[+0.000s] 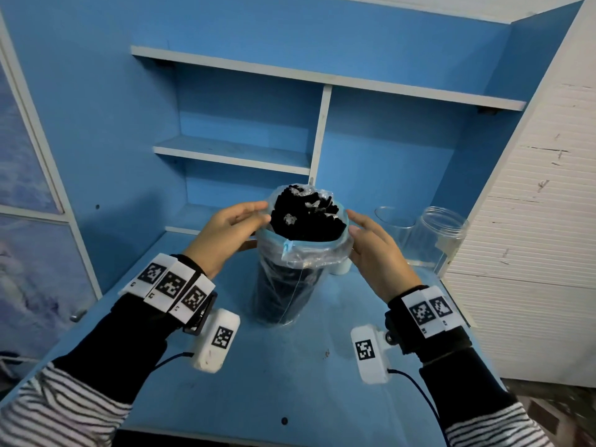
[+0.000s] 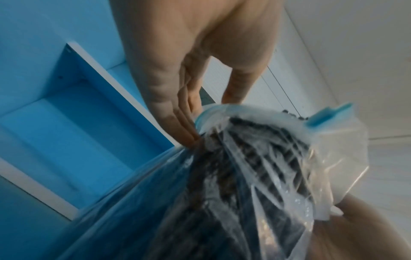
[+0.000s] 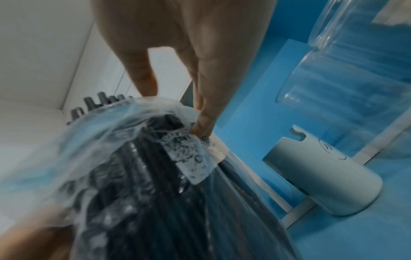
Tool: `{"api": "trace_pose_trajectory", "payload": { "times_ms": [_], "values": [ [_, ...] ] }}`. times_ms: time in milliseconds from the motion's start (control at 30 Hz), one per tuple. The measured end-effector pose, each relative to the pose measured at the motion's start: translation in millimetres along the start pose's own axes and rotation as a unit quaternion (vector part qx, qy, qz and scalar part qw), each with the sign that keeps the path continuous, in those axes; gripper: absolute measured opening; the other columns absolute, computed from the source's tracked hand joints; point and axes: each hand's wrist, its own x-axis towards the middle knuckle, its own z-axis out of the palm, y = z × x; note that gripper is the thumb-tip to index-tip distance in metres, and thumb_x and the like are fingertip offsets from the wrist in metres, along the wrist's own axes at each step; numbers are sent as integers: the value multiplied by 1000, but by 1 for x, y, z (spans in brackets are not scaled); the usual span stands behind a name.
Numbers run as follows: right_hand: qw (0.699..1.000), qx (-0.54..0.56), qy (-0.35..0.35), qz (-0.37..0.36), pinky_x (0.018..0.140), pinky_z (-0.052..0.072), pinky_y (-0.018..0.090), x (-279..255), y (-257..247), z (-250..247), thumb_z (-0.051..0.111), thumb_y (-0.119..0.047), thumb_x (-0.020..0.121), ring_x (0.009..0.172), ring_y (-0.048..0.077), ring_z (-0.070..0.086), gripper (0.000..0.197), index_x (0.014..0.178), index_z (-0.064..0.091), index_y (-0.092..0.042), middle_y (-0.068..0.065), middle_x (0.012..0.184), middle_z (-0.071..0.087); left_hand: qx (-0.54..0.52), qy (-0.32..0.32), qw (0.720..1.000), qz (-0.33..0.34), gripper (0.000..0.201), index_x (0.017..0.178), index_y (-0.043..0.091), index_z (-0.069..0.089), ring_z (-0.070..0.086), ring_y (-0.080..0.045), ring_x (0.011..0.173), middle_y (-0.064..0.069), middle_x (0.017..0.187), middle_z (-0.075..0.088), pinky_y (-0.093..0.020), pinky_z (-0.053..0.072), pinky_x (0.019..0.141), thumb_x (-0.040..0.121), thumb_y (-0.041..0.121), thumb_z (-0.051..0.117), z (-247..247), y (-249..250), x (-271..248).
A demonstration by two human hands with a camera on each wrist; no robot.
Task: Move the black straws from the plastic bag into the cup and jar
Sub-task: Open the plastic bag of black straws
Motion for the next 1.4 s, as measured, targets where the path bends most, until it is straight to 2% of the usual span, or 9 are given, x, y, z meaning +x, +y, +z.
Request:
{"api": "trace_pose_trajectory", "payload": {
  "times_ms": [100, 167, 300, 600, 767, 867, 967, 1133, 1400],
  "values": [
    [994, -88, -56, -15, 112, 34, 28, -5, 3, 2, 74, -53, 74, 133, 6, 44, 88, 148, 35, -23, -7, 144, 48, -20, -21, 1000, -5, 32, 126, 23, 58, 62, -5, 100, 6, 113, 67, -21, 50, 78, 95, 14, 56, -3, 0, -5],
    [986, -152, -62, -38, 110, 36, 22, -7, 3, 7, 71, -43, 80, 130, -4, 44, 88, 151, 25, -20, -11, 145, 45, -42, -41, 998, -16, 38, 132, 21, 53, 62, -1, 96, 8, 117, 64, -18, 52, 75, 96, 6, 52, -4, -2, -6],
    [969, -231, -71, -57, 114, 34, 35, -6, 1, 12, 71, -38, 75, 133, 0, 42, 96, 153, 17, -21, -14, 145, 45, -47, -69, 996, -18, 55, 141, 16, 44, 60, -8, 107, 3, 136, 54, -17, 55, 78, 94, -11, 46, -6, -11, -3],
    [935, -325, -105, -96, 103, 37, 10, 0, -3, 16, 66, -20, 88, 123, -15, 44, 74, 147, 21, -29, -24, 134, 47, 63, -39, 997, 18, 58, 143, 17, 40, 47, -18, 131, 4, 146, 42, -30, 42, 103, 92, -10, 51, -6, -25, 0],
    [955, -277, -85, -64, 114, 34, 35, 3, 2, 11, 52, -56, 88, 136, 5, 39, 78, 151, 23, -21, -9, 149, 41, 66, -27, 997, 2, 58, 143, 18, 40, 50, -18, 127, 5, 146, 43, -29, 43, 102, 93, -11, 48, -11, -20, -1],
    [970, -234, 22, -56, 105, 44, 42, 6, -2, 15, 50, -59, 88, 112, 9, 55, 48, 118, 49, -21, -10, 114, 56, 61, -24, 998, -4, 59, 142, 20, 43, 52, -19, 125, 5, 146, 43, -25, 44, 94, 93, -12, 47, -14, -19, 1],
    [967, -250, 39, -40, 86, 48, 38, 9, -6, 21, 50, -51, 93, 81, 14, 53, 35, 90, 48, -16, -3, 85, 51, 58, -25, 998, -4, 59, 142, 21, 43, 54, -18, 122, 6, 146, 44, -25, 45, 91, 93, -12, 48, -14, -17, 1],
    [991, -136, 17, 1, 60, 37, 27, 14, -16, 29, 51, -19, 97, 58, 12, 47, 16, 84, 48, -11, 0, 65, 47, 48, -35, 998, 5, 57, 143, 19, 41, 57, -14, 115, 9, 141, 45, -19, 50, 85, 94, -9, 50, -14, -14, 0],
    [997, -65, 33, -4, 59, 45, 22, 18, -11, 33, 51, 6, 92, 58, 13, 53, 13, 87, 52, -5, 7, 74, 55, 18, -28, 999, -4, 58, 142, 18, 43, 61, -6, 98, 6, 145, 46, -11, 50, 65, 93, -11, 50, -16, -17, 1]
  ]
}}
